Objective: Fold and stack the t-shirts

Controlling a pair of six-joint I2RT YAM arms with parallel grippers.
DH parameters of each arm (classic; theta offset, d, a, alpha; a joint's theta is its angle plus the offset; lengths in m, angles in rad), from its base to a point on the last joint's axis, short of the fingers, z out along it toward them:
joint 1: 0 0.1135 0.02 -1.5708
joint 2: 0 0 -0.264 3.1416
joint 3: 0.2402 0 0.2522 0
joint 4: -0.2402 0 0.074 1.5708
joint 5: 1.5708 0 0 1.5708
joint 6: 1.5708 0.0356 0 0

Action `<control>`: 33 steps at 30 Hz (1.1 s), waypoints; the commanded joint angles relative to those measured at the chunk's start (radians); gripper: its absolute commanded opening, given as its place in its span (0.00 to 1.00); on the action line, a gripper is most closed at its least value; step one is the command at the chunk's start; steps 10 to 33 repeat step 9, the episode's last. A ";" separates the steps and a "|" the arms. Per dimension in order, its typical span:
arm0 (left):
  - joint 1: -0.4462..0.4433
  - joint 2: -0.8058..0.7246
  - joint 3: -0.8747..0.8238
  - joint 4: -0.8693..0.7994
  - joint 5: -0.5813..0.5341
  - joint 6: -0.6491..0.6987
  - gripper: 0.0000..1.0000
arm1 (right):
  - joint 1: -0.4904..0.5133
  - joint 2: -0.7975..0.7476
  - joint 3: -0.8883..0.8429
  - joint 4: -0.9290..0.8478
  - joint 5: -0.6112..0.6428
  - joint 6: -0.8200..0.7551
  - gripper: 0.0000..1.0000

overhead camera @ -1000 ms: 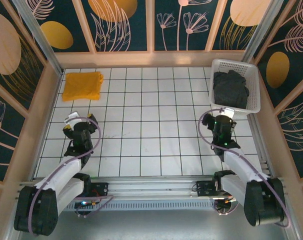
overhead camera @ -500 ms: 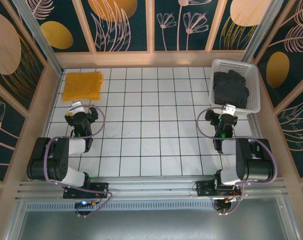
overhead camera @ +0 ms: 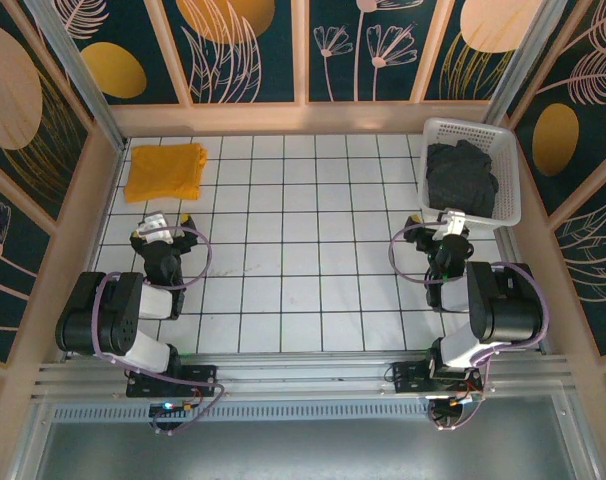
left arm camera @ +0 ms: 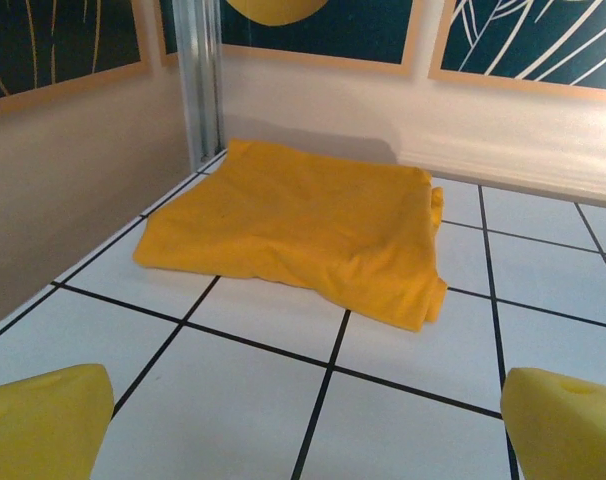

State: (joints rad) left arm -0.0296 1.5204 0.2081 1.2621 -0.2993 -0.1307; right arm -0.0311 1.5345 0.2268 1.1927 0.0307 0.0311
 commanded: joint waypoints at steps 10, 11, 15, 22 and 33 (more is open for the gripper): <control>0.005 -0.003 0.005 0.049 0.011 0.016 0.99 | 0.000 0.003 0.007 0.053 -0.025 -0.013 0.99; 0.005 -0.003 0.005 0.049 0.011 0.016 0.99 | 0.000 0.003 0.007 0.053 -0.025 -0.013 0.99; 0.005 -0.003 0.005 0.049 0.011 0.016 0.99 | 0.000 0.003 0.007 0.053 -0.025 -0.013 0.99; 0.005 -0.003 0.005 0.049 0.011 0.016 0.99 | 0.000 0.003 0.007 0.053 -0.025 -0.013 0.99; 0.005 -0.003 0.005 0.049 0.011 0.016 0.99 | 0.000 0.003 0.007 0.053 -0.025 -0.013 0.99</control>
